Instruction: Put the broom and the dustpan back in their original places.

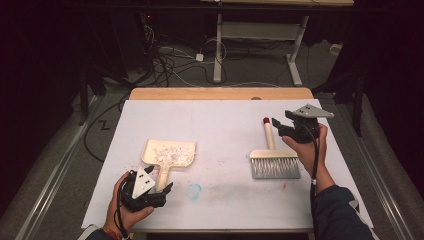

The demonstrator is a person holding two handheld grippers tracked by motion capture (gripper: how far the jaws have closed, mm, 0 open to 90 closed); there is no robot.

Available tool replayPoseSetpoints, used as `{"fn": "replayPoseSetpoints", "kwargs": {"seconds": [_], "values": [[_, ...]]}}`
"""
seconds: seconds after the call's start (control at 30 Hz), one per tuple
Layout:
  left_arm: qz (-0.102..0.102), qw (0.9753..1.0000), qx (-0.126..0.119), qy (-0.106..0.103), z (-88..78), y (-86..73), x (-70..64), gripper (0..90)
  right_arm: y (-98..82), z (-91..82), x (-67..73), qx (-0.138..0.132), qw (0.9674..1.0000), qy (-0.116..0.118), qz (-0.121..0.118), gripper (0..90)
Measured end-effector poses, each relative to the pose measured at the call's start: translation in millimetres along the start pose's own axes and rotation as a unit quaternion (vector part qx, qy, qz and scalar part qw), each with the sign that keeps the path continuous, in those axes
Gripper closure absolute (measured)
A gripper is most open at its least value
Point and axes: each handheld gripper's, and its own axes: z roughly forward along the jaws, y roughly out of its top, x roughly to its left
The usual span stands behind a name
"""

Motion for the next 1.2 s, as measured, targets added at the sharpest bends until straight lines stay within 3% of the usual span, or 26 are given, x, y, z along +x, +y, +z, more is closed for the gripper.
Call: {"fn": "replayPoseSetpoints", "kwargs": {"seconds": [0.4,0.73,1.0,1.2], "values": [[0.014,0.9999,0.006,0.004,0.5,-0.4,-3.6,20.0,7.0,-20.4,15.2,-0.043,0.9985,0.024,-0.026,37.5],[0.033,0.9994,0.010,0.004,2.5,0.1,-6.6,20.0,9.7,-36.8,25.4,-0.059,0.9977,0.021,-0.027,26.2],[0.037,0.9992,0.014,0.002,3.7,-0.4,-7.5,20.0,11.6,-47.4,33.2,-0.059,0.9974,0.026,-0.034,25.5],[0.039,0.9991,0.015,0.001,3.5,-0.4,-8.4,20.0,13.9,-59.1,43.7,-0.067,0.9958,0.030,-0.054,25.5]]}}
